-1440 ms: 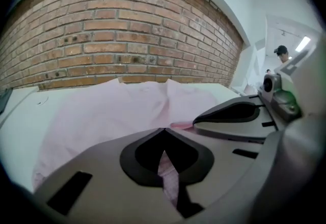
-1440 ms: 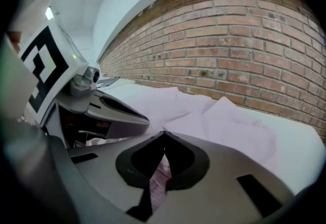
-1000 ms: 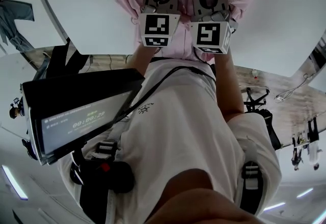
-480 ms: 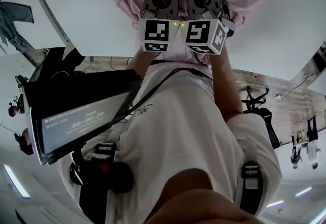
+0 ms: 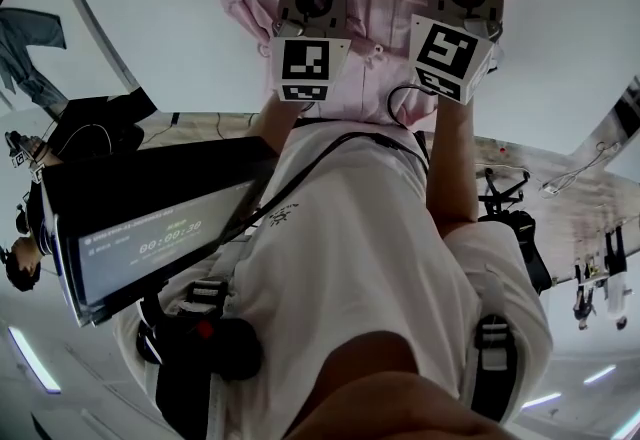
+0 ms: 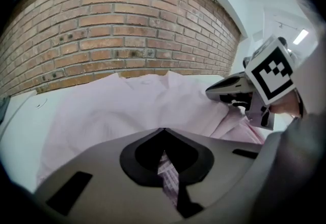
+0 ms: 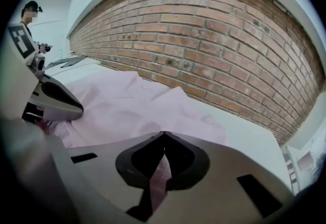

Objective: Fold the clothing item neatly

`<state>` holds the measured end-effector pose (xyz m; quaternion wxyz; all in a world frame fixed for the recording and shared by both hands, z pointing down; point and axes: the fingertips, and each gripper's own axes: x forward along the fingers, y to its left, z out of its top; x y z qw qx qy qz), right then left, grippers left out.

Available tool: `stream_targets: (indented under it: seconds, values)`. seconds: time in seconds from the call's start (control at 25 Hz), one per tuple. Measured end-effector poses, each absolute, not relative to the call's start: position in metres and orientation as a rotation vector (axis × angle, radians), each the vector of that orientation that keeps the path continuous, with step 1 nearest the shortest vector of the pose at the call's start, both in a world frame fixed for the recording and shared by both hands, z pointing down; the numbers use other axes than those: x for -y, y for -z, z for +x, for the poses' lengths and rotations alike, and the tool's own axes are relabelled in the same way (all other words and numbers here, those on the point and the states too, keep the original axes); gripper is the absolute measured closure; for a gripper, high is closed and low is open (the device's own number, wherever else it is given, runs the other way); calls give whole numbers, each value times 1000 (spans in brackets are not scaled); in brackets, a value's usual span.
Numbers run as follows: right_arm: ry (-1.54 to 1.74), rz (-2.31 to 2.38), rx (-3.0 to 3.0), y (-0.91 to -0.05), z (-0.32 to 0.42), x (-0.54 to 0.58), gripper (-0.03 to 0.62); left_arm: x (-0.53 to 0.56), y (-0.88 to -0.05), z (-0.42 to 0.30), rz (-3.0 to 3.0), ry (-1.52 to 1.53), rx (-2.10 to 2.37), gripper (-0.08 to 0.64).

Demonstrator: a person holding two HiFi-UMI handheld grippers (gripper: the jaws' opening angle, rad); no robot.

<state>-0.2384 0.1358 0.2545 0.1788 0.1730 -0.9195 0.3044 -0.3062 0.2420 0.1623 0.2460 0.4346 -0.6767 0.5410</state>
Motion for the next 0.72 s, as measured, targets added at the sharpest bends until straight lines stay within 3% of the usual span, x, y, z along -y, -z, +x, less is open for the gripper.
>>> stream_targets:
  seconds: [0.16,0.36,0.72]
  values:
    - [-872,539,2596,-264,-220,-125,589,-238,-147,-309,1197,-1493,1905,557]
    - [-877,300,2793,-214,-240,-155,589,-233,-131,-330,1196,-1562,1951,557]
    - [-844,137,2671,-258,-244,-183,589,-240,-150,-351,1105,-1579,1843,557]
